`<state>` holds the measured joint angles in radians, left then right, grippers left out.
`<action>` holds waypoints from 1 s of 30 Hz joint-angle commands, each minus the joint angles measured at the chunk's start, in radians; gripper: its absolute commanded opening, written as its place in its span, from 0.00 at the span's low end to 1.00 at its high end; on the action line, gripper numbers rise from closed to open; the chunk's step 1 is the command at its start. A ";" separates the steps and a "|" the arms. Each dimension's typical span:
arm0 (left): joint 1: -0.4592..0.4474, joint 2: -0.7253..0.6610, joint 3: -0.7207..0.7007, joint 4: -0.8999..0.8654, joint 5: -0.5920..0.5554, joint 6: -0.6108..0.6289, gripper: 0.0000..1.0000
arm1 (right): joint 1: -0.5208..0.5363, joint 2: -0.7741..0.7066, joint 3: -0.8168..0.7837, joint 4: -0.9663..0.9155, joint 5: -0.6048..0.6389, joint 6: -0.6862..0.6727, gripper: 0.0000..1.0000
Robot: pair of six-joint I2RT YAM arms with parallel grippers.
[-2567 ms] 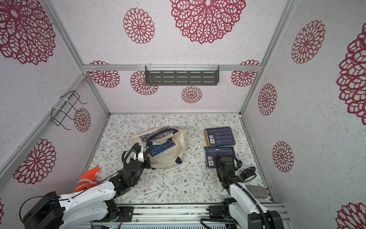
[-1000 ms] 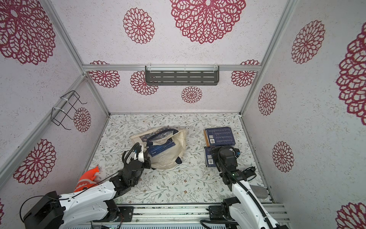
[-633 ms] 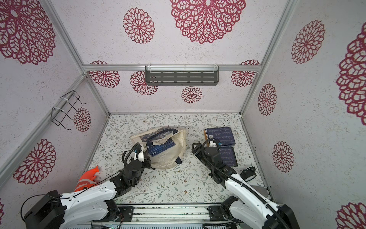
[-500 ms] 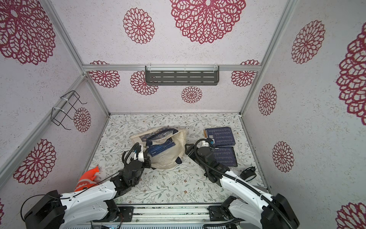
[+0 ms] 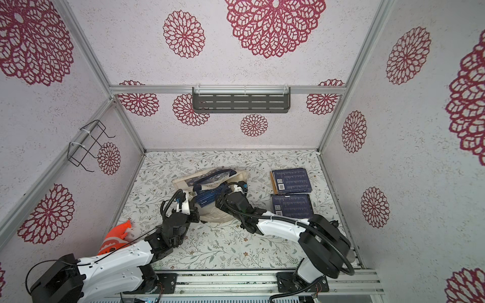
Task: Take out the books from the canvas bag
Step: Pick up the book from the canvas bag.
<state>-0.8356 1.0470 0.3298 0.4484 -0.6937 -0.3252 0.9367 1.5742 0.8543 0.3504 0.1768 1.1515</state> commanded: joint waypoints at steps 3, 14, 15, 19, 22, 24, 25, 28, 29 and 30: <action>-0.022 -0.035 -0.005 0.052 0.035 0.007 0.00 | 0.004 0.097 0.081 0.068 -0.003 0.019 0.61; -0.022 -0.037 -0.002 0.046 0.048 0.005 0.00 | -0.002 0.279 0.206 0.068 0.034 0.025 0.58; -0.023 -0.039 -0.003 0.045 0.048 0.005 0.00 | -0.006 0.297 0.215 0.082 0.029 0.028 0.58; -0.022 -0.045 -0.004 0.044 0.049 0.007 0.00 | -0.017 0.356 0.263 0.097 0.027 0.019 0.56; -0.023 -0.049 -0.006 0.043 0.050 0.006 0.00 | -0.023 0.378 0.288 0.108 0.053 -0.010 0.55; -0.022 -0.047 -0.006 0.044 0.052 0.007 0.00 | -0.025 0.397 0.310 0.104 0.069 -0.032 0.55; -0.023 -0.047 -0.004 0.044 0.053 0.007 0.00 | -0.030 0.412 0.320 0.105 0.063 -0.035 0.55; -0.022 -0.048 -0.005 0.044 0.053 0.008 0.00 | -0.048 0.449 0.328 0.142 0.027 -0.012 0.52; -0.022 -0.050 -0.005 0.044 0.052 0.009 0.00 | -0.052 0.458 0.330 0.151 0.021 -0.010 0.50; -0.022 -0.051 -0.006 0.044 0.052 0.009 0.00 | -0.057 0.463 0.333 0.160 0.019 -0.014 0.48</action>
<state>-0.8356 1.0248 0.3244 0.4397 -0.6628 -0.3252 0.9031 2.0186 1.1675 0.4656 0.2039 1.1503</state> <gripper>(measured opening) 0.069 0.490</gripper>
